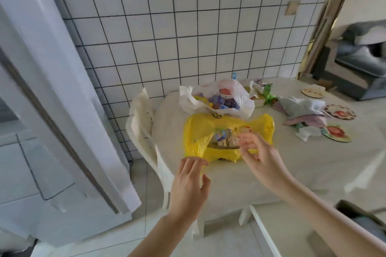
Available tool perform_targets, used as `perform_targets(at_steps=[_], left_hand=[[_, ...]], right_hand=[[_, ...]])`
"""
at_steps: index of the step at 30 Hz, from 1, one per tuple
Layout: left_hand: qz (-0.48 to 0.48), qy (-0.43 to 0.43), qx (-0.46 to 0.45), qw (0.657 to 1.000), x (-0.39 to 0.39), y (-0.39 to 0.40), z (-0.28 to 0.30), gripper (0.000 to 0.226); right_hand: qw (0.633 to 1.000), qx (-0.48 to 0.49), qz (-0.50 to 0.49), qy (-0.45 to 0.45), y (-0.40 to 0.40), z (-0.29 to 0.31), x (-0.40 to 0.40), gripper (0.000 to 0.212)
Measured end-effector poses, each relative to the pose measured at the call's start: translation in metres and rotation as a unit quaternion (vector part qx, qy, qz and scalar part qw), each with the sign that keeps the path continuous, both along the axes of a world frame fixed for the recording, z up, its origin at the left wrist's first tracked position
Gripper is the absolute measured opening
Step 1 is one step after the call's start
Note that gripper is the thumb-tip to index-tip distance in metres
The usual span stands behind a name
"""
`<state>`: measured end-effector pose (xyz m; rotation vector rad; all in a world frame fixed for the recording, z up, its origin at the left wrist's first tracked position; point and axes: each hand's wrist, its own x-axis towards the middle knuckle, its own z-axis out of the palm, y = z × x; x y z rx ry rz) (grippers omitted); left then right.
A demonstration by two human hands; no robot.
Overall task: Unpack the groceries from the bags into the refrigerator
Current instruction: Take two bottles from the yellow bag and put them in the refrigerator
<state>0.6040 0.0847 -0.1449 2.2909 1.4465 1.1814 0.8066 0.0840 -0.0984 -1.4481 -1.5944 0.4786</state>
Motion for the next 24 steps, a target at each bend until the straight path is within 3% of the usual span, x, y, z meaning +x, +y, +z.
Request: perform_targets(at_steps=[9,17,24], left_hand=[[-0.003,0.062,-0.116,0.991,0.107,0.037,-0.041,0.033],[-0.005,0.103,-0.189,0.976,0.135,0.100,-0.062,0.038],[0.017,0.167,-0.203,0.965,0.143,0.188,-0.092,0.049]], right_hand=[[0.999,-0.046,-0.020,-0.021,0.038,-0.033,0.109,0.020],[0.994,-0.105,-0.027,-0.034,0.102,-0.070,0.143,0.018],[0.980,-0.174,0.001,-0.100,0.181,-0.095,0.152,0.021]])
